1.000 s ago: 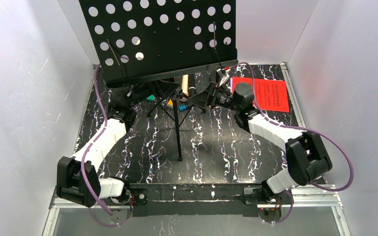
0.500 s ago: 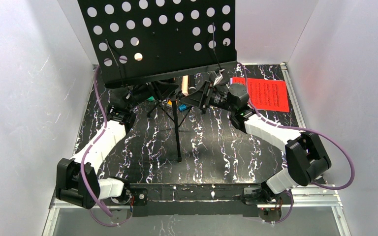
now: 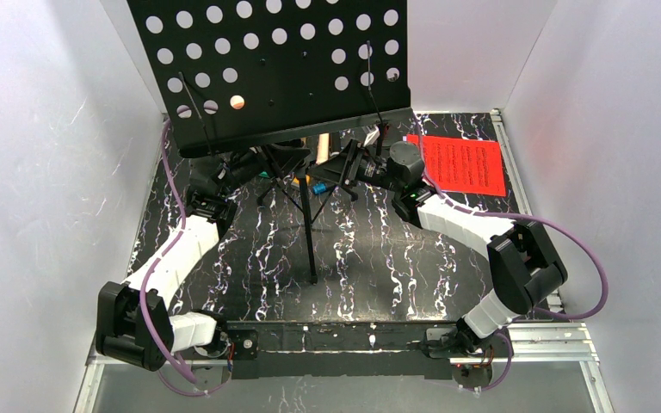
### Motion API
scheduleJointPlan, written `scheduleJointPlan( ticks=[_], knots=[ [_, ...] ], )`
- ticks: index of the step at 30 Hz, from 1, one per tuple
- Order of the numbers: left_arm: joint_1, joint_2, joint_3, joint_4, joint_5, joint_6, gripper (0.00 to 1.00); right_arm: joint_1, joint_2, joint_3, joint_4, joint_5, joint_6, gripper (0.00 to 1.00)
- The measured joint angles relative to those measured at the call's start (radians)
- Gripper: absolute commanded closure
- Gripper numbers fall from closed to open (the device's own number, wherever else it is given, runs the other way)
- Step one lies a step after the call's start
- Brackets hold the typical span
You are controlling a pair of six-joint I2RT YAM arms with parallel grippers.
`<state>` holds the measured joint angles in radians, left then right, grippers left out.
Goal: Pack up the instrument practice props
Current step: Unscrew the knob on the music stand.
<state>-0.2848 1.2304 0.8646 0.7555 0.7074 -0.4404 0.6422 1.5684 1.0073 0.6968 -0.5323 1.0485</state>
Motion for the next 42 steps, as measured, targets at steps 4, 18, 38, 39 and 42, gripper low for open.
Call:
scheduleJointPlan(
  ticks=[4, 18, 38, 39, 42],
  knots=[
    [0.000, 0.000, 0.000, -0.002, 0.000, 0.001, 1.00, 0.002, 0.000, 0.000, 0.013, 0.003, 0.002, 0.49],
    [-0.021, 0.005, 0.056, -0.137, -0.021, 0.089, 1.00, 0.002, -0.003, 0.000, 0.014, 0.007, -0.005, 0.57],
    [-0.038, -0.002, 0.100, -0.257, -0.066, 0.153, 1.00, 0.002, -0.099, -0.018, -0.084, -0.042, -0.701, 0.99],
    [-0.038, -0.003, 0.100, -0.261, -0.069, 0.153, 1.00, -0.003, -0.110, -0.033, -0.094, -0.055, -0.761, 0.99],
    [-0.038, -0.003, 0.103, -0.268, -0.074, 0.154, 1.00, -0.002, -0.127, -0.042, -0.095, -0.083, -0.918, 0.99]
  ],
)
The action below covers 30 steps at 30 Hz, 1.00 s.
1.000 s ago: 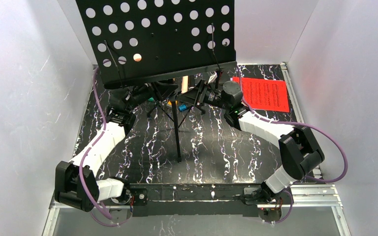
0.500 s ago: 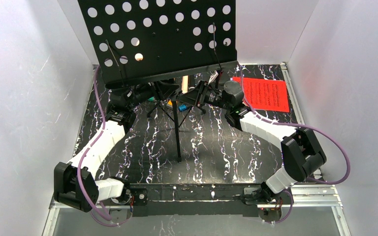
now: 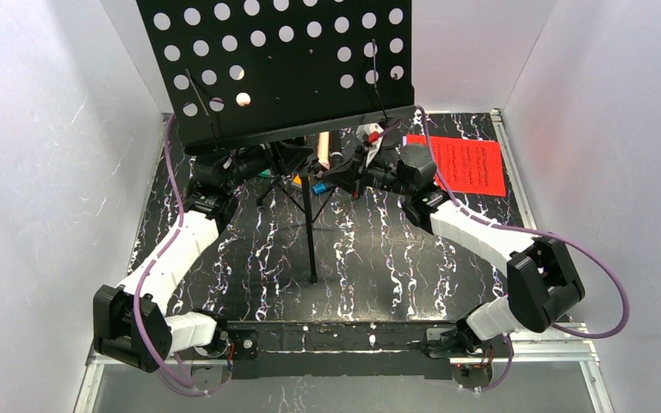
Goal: Pack up the instrument practice props
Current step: Unscrew the knob on the music stand.
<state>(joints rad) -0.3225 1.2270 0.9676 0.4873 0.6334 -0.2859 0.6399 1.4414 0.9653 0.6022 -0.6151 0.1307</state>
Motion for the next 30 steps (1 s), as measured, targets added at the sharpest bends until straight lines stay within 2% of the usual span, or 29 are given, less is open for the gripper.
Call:
scheduleJointPlan(
  ticks=[3, 6, 9, 14, 21, 30],
  knots=[
    [0.000, 0.000, 0.004, -0.010, -0.002, 0.002, 1.00, 0.004, -0.018, 0.000, -0.011, -0.012, -0.119, 0.79],
    [0.000, 0.000, 0.008, -0.017, -0.002, 0.003, 1.00, 0.006, -0.041, -0.005, -0.017, -0.015, -0.196, 0.67],
    [0.000, 0.000, 0.010, -0.021, -0.002, 0.003, 1.00, 0.006, -0.072, -0.030, -0.013, -0.012, -0.290, 0.61],
    [0.000, 0.000, 0.010, -0.023, -0.002, 0.002, 1.00, 0.010, -0.077, -0.032, -0.006, -0.009, -0.473, 0.56],
    [0.000, 0.001, 0.011, -0.024, -0.002, -0.002, 1.00, 0.065, -0.076, -0.032, -0.030, 0.023, -0.718, 0.54],
    [0.000, 0.006, 0.014, -0.021, -0.005, -0.005, 1.00, 0.121, -0.062, -0.029, -0.053, 0.114, -0.886, 0.55]
  ],
)
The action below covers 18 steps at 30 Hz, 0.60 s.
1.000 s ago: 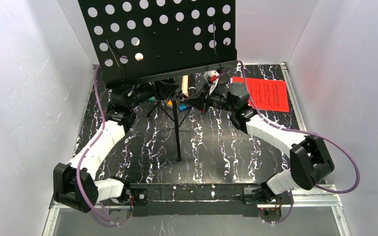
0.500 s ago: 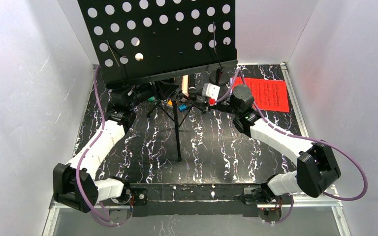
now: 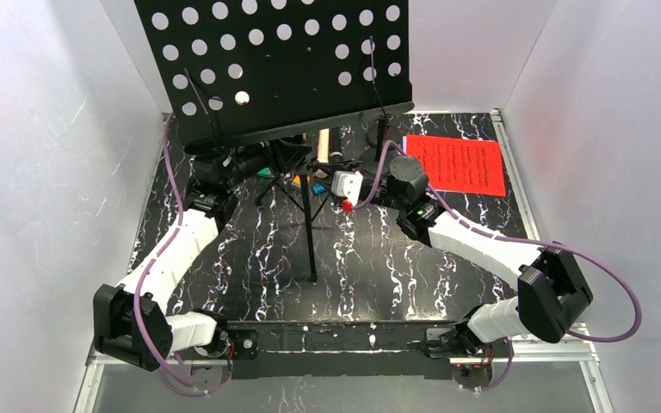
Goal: Pack up the instrument practice props
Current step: Unscrew the knob on the music stand.
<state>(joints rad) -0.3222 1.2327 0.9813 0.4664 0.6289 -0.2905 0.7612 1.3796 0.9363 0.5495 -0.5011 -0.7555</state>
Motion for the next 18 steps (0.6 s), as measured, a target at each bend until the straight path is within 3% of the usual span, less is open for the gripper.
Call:
scheduleJointPlan(
  ticks=[18],
  knots=[
    [0.005, 0.004, 0.001, 0.004, -0.013, -0.001, 1.00, 0.014, 0.027, 0.025, 0.008, 0.086, -0.041, 0.55]
  ],
)
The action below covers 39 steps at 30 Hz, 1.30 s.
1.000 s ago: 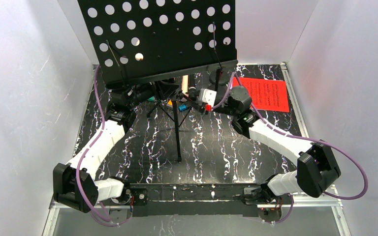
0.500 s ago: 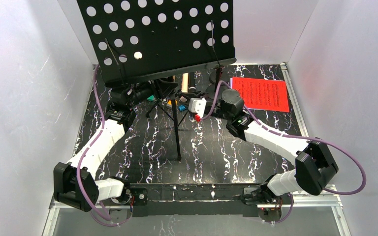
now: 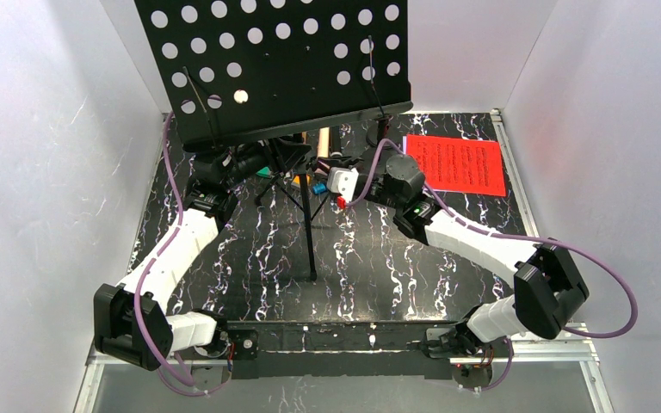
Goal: Pack up the instrument practice props
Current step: Unscrew the knob on the music stand.
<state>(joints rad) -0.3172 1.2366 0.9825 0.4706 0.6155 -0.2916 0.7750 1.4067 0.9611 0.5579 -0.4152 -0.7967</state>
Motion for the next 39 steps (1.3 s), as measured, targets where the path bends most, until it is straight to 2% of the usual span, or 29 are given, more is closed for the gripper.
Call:
scheduleJointPlan(
  ticks=[14, 21, 27, 28, 33, 39],
  knots=[
    [0.000, 0.003, 0.009, -0.014, 0.001, 0.000, 1.00, -0.001, 0.038, 0.034, -0.013, -0.016, 0.001, 0.61],
    [0.001, 0.005, 0.015, -0.023, 0.001, 0.000, 1.00, -0.002, 0.043, 0.055, -0.045, -0.018, -0.010, 0.76],
    [0.006, 0.006, 0.016, -0.025, -0.003, 0.001, 1.00, -0.001, 0.060, 0.083, -0.077, -0.021, -0.053, 0.96],
    [0.006, 0.006, 0.016, -0.025, -0.003, 0.001, 1.00, 0.000, 0.061, 0.086, -0.084, -0.020, -0.069, 0.99],
    [0.010, 0.013, 0.022, -0.026, -0.005, 0.000, 1.00, 0.029, 0.061, 0.085, -0.095, 0.036, -0.197, 0.99],
    [0.014, 0.014, 0.026, -0.030, -0.006, 0.000, 1.00, 0.113, 0.060, 0.016, -0.015, 0.208, -0.518, 0.99]
  ],
)
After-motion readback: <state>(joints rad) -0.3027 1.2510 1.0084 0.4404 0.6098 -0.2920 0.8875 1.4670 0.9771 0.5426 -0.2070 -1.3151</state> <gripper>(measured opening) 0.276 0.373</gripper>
